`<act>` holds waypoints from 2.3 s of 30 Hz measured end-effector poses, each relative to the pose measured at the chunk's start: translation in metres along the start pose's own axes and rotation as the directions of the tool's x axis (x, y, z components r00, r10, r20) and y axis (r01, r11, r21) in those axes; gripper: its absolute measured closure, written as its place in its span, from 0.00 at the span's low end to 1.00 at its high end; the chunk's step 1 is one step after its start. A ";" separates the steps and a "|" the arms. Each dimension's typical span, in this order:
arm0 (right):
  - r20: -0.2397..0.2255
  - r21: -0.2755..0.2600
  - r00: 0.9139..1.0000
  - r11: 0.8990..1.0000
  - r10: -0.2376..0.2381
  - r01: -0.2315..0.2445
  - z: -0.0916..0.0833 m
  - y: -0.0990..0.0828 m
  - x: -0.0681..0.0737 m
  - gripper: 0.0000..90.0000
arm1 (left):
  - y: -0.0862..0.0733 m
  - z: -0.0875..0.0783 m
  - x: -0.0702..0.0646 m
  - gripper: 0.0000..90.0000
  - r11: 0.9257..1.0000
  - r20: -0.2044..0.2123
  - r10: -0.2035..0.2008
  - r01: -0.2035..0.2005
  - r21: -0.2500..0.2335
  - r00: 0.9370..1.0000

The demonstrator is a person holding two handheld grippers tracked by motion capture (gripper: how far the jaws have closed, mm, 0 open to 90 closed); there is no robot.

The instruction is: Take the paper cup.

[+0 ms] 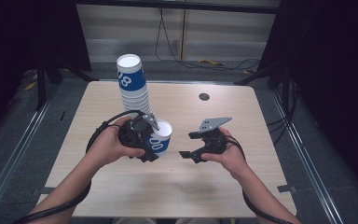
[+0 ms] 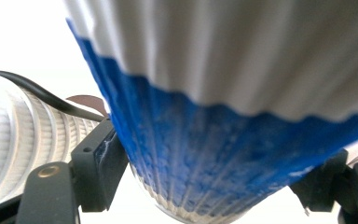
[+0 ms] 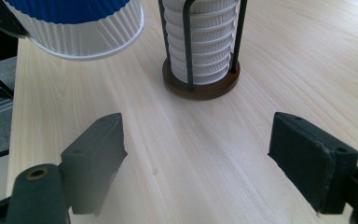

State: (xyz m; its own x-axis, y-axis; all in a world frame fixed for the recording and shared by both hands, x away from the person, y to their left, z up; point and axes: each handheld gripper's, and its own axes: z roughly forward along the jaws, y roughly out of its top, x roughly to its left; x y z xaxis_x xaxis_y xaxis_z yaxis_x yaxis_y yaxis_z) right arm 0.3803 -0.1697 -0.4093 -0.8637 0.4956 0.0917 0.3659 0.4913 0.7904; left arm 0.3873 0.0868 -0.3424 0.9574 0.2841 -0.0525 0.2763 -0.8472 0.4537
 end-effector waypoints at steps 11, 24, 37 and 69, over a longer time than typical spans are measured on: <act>-0.014 0.011 1.000 1.000 -0.006 0.006 -0.001 -0.002 0.000 0.20 | 0.008 0.007 0.000 0.26 0.997 0.012 0.014 -0.015 0.071 1.000; -0.023 0.013 1.000 1.000 -0.008 0.008 -0.002 -0.005 -0.001 0.20 | 0.014 0.012 -0.001 0.25 0.988 0.030 0.045 -0.049 0.146 0.999; -0.043 0.023 0.999 1.000 -0.018 0.019 -0.003 -0.007 -0.001 0.20 | 0.020 0.020 0.001 0.25 0.979 0.034 0.044 -0.050 0.200 0.998; -0.101 0.020 0.991 0.996 -0.086 0.088 -0.008 0.010 0.008 0.20 | 0.031 0.029 0.004 0.24 0.972 0.030 0.047 -0.052 0.228 0.998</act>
State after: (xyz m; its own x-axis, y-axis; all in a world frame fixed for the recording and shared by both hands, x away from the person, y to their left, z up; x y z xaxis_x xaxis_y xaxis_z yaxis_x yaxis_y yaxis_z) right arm 0.3741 -0.1664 -0.3957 -0.9225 0.3766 0.0842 0.2950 0.5477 0.7829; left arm 0.4023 0.0484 -0.3543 0.9713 0.2310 -0.0575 0.2380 -0.9409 0.2408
